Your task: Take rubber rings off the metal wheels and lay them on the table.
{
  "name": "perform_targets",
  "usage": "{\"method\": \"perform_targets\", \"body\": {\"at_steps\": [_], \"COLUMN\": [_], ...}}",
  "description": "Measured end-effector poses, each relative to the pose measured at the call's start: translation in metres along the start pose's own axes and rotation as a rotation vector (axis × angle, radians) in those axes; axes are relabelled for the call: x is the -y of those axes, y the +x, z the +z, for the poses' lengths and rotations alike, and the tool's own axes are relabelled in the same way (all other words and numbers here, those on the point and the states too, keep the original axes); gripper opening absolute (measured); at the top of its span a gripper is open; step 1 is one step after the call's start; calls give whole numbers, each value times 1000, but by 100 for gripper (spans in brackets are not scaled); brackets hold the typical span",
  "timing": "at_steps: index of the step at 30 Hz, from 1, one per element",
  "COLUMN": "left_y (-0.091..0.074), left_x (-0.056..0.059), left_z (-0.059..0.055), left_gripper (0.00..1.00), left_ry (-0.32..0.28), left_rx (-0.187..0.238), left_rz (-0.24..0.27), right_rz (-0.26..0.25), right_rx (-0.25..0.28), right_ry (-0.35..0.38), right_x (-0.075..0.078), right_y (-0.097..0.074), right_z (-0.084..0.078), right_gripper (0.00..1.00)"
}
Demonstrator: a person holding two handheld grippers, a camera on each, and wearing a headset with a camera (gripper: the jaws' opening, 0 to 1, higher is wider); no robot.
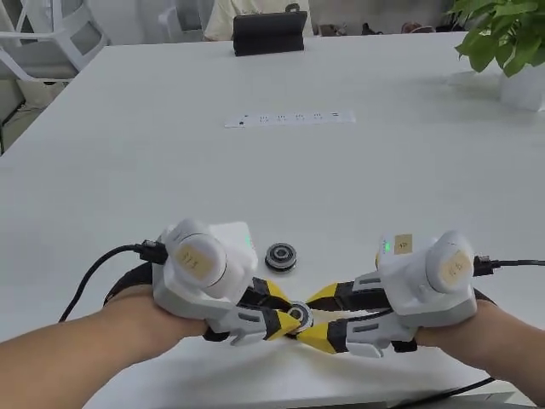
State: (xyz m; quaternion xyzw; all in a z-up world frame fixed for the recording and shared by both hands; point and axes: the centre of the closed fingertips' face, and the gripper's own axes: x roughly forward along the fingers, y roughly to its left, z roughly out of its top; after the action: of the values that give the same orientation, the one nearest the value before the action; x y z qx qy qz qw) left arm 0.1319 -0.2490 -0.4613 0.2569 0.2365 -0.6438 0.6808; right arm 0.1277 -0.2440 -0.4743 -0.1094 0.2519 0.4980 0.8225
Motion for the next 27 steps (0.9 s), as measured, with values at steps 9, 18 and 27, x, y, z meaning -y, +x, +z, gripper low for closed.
{"method": "perform_targets", "body": {"at_steps": [9, 18, 27], "left_y": [0, 1, 2], "left_x": [0, 0, 0], "left_z": [0, 0, 1], "left_gripper": [7, 7, 7], "left_ry": [-2, -3, -7], "left_rx": [5, 8, 11], "left_rz": [1, 6, 9], "right_rz": [-13, -26, -34], "right_rx": [-4, -15, -19], "right_ry": [-9, -2, 10], "right_x": [0, 1, 1], "right_y": [-3, -7, -10], "right_z": [-2, -6, -8], "right_gripper": [21, 15, 7]}}
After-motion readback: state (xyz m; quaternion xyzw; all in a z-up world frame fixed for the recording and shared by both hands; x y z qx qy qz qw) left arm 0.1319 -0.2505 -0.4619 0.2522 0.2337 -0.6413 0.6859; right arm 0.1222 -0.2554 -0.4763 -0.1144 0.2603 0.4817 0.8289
